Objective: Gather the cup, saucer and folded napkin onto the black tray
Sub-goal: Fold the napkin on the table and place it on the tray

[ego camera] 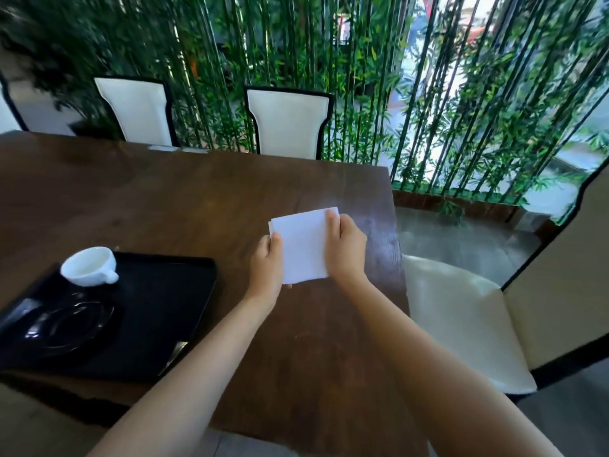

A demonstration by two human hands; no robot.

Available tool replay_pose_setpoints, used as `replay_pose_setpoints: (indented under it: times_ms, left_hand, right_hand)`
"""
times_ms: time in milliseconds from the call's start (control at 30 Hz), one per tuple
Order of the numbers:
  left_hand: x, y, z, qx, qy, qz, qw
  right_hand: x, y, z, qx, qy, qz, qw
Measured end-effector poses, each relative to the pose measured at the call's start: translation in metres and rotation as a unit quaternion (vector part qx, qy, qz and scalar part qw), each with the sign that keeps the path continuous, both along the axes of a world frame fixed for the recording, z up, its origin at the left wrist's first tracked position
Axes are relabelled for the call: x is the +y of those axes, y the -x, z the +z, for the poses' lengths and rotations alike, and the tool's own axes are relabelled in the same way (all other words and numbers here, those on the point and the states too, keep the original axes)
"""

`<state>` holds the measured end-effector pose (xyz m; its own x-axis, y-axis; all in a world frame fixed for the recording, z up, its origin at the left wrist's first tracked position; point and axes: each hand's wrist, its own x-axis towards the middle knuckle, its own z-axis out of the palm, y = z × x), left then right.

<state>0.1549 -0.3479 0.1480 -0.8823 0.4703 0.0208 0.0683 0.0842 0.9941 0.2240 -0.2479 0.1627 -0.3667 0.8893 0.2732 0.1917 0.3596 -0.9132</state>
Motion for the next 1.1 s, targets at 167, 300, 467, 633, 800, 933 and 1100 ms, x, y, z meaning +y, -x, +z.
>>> replay_pose_setpoints:
  times_ms: [167,300,467,633,800,933,1100]
  left_hand:
    - [-0.024,0.019,0.018,-0.081,0.002,-0.009,0.997]
    - [-0.048,0.033,0.019,-0.098,-0.039,0.032,0.994]
    - [-0.093,0.048,0.007,-0.058,-0.062,0.11,0.99]
    - [-0.148,0.067,-0.011,-0.075,-0.034,0.205,0.975]
    - [-0.195,0.088,-0.038,-0.142,-0.035,0.217,0.965]
    - [-0.221,0.098,-0.056,-0.274,-0.069,0.111,0.953]
    - [-0.243,0.126,-0.073,-0.333,-0.084,0.058,0.937]
  right_hand:
    - [-0.019,0.015,0.014,-0.013,-0.035,0.064,0.997]
    - [-0.037,0.033,0.018,-0.021,-0.049,0.118,0.992]
    - [-0.07,0.065,0.018,-0.078,-0.047,0.197,0.976]
    - [-0.112,0.096,0.01,-0.16,-0.004,0.326,0.932]
    - [-0.14,0.115,-0.008,-0.237,0.084,0.394,0.884]
    - [-0.156,0.136,-0.026,-0.309,0.056,0.343,0.885]
    - [-0.159,0.177,-0.042,-0.331,0.025,0.33,0.884]
